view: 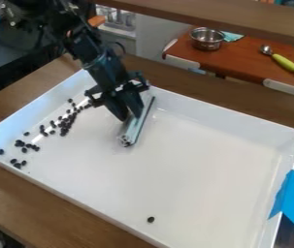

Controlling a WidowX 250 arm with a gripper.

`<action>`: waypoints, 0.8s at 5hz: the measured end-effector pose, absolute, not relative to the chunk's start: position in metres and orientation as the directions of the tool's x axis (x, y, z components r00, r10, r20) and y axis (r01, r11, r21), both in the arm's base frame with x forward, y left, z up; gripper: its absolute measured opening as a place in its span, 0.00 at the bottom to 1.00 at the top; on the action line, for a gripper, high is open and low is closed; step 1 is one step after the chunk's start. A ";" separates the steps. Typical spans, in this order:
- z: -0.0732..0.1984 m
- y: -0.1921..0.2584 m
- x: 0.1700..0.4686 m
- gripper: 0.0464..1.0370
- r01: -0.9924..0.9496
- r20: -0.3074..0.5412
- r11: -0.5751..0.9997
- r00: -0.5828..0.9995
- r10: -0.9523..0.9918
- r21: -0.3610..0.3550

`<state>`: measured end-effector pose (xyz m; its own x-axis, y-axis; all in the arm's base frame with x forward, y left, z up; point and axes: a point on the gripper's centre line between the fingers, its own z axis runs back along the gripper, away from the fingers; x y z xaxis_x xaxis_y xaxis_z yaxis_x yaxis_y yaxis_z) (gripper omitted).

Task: Sweep into pile

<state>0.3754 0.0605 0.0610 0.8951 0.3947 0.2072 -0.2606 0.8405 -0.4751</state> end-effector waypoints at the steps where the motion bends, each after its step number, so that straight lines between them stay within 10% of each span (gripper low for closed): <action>1: 0.064 0.085 0.372 0.29 -0.300 0.210 0.829 0.875 0.436 -0.471; 4: 0.064 0.121 0.366 0.29 -0.352 0.174 0.809 0.862 0.476 -0.471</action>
